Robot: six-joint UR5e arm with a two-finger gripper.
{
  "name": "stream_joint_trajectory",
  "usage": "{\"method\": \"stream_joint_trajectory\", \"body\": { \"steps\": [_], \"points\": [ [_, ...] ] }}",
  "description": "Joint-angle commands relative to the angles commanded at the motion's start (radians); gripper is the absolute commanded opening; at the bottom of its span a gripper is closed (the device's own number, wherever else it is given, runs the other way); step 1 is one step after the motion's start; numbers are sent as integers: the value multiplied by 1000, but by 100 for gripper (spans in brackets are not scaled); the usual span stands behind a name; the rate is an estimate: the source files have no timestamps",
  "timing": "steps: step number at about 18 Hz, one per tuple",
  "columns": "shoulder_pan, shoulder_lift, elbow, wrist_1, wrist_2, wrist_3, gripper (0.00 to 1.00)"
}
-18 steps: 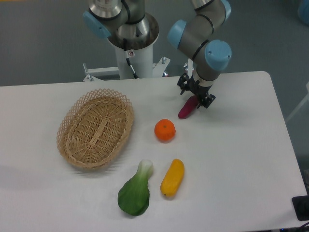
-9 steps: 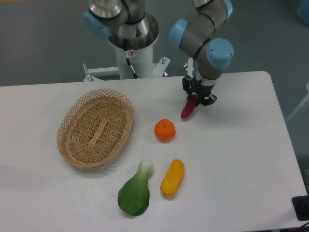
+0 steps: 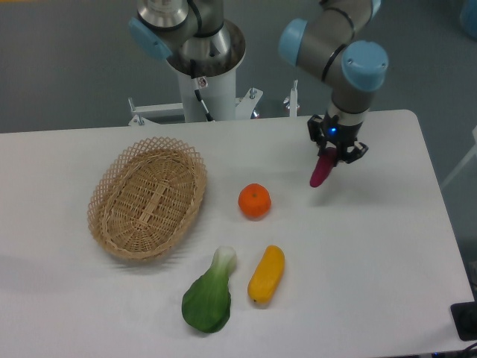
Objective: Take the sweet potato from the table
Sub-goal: 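Lift the held sweet potato up and away from the orange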
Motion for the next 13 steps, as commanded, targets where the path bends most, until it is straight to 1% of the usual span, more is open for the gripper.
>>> {"method": "stream_joint_trajectory", "body": {
  "steps": [2, 3, 6, 7, 8, 13],
  "points": [
    [5, -18, 57, -3, -3, 2, 11],
    [5, -37, 92, -21, -12, 2, 11],
    [17, -75, 202, -112, -21, 2, 11],
    [17, -86, 232, -124, -31, 2, 11],
    [17, -97, 252, -126, -37, 2, 11],
    [15, -132, 307, -124, -40, 3, 12]
  ]
}}
